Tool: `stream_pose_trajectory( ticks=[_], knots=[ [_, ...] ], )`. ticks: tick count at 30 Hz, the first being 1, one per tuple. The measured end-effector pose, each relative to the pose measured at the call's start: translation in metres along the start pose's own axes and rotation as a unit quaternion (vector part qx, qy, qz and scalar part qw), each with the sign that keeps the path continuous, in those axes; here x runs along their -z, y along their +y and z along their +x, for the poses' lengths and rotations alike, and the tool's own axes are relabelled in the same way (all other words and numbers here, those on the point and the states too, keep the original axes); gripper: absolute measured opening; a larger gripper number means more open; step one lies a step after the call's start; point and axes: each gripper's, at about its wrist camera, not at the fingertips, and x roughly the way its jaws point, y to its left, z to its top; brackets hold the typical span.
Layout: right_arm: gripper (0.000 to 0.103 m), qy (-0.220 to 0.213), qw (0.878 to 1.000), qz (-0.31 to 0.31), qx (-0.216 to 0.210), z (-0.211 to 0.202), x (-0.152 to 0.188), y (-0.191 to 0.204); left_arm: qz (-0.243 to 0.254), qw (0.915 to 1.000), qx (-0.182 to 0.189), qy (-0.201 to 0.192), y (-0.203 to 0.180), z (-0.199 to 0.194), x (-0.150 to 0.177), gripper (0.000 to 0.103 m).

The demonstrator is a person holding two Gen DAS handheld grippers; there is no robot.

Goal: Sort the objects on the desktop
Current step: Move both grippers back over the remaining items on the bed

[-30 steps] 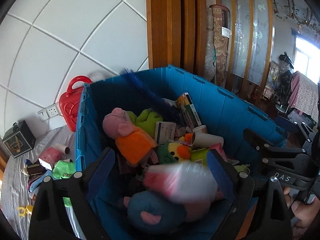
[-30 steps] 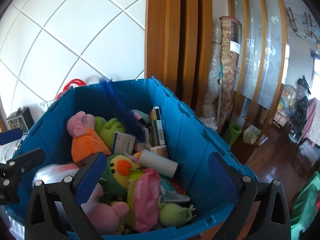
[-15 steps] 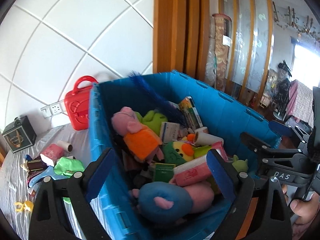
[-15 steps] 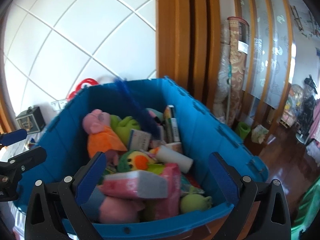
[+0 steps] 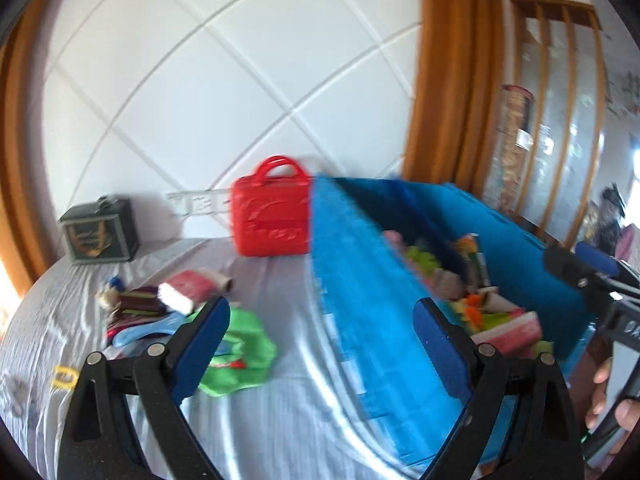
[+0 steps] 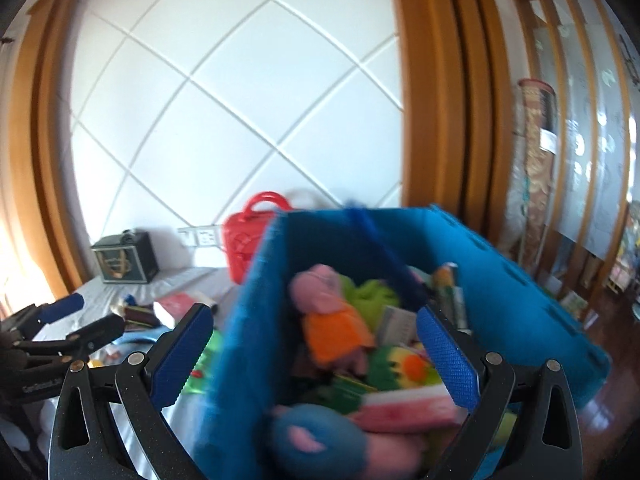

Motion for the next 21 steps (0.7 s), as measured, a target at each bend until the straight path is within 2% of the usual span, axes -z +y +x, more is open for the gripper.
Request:
stream_pose_trajectory(
  ticks=[4,6,8,9,13,16,17,18,19,20,21],
  knots=[
    [0.103,0.009,1.0,-0.015,-0.022,0.016,-0.003,0.07,-0.017,0.9996,-0.02,0.006,0.077,-0.008,0.009,0.094],
    [0.103,0.01,0.999,-0.021,-0.036,0.025,-0.004,0.109,-0.019,0.9988,-0.043,0.015,0.123,-0.01,0.015,0.094],
    [0.103,0.01,0.999,-0.02,-0.042,0.028,-0.003,0.124,-0.02,0.9977,-0.058,0.03,0.163,-0.008,0.022,0.094],
    [0.103,0.018,0.998,-0.018,-0.056,0.041,0.001,0.158,-0.02,0.9968,-0.067,0.039,0.183,-0.006,0.027,0.094],
    [0.103,0.077,0.994,-0.017,-0.071,0.08,0.02,0.205,-0.024,0.99,-0.109,0.087,0.262,0.007,0.057,0.094],
    [0.103,0.127,0.989,-0.015,-0.067,0.111,0.04,0.227,-0.045,0.9843,-0.117,0.124,0.311,0.016,0.082,0.09],
    [0.103,0.145,0.987,-0.016,-0.064,0.123,0.048,0.234,-0.051,0.9822,-0.12,0.135,0.325,0.02,0.09,0.09],
    [0.103,0.145,0.987,-0.016,-0.064,0.123,0.048,0.234,-0.057,0.9804,-0.122,0.144,0.335,0.023,0.098,0.09],
    [0.103,0.173,0.983,-0.02,-0.061,0.14,0.059,0.243,-0.063,0.9778,-0.127,0.155,0.346,0.027,0.106,0.09],
    [0.103,0.173,0.983,-0.02,-0.061,0.14,0.059,0.243,-0.071,0.9749,-0.13,0.167,0.357,0.033,0.115,0.09],
    [0.103,0.194,0.979,-0.027,-0.058,0.154,0.07,0.251,-0.079,0.9725,-0.13,0.177,0.366,0.039,0.124,0.086]
  ],
)
